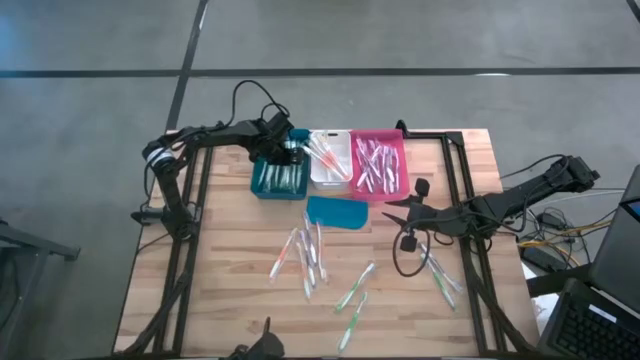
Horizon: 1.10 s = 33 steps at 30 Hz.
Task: Pick & Place Toothbrushes
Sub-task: Put the green toothbrush into the blue bin, then put the right purple toothbrush into the pink bin
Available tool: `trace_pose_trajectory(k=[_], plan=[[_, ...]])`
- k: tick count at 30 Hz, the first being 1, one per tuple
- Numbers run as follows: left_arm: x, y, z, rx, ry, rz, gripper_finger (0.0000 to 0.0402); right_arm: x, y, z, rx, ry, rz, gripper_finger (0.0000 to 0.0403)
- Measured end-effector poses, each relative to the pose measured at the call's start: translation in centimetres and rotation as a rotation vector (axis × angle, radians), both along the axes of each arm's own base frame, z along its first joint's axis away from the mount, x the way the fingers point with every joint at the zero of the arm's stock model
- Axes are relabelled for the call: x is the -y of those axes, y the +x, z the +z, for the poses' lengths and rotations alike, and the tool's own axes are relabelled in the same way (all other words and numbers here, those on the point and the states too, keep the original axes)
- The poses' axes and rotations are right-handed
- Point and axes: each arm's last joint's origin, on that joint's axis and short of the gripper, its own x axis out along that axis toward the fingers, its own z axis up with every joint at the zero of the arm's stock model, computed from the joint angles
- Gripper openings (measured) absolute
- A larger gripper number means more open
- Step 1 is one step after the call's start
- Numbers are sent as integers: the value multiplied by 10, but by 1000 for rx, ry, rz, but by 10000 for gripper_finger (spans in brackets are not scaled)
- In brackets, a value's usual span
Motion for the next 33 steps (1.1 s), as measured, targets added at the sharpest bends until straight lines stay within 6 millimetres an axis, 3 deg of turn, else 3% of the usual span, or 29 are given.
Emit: trace_pose_trajectory(k=[13, 23, 33], plan=[[3, -3, 16, 29, 27, -41, 178, 0, 0, 0, -1, 0, 0, 144], [5, -3, 40, 78, 6, -111, 179, 0, 0, 0, -2, -3, 1, 135], [21, -18, 82, 106, 15, -199, 179, 0, 0, 0, -2, -3, 1, 98]])
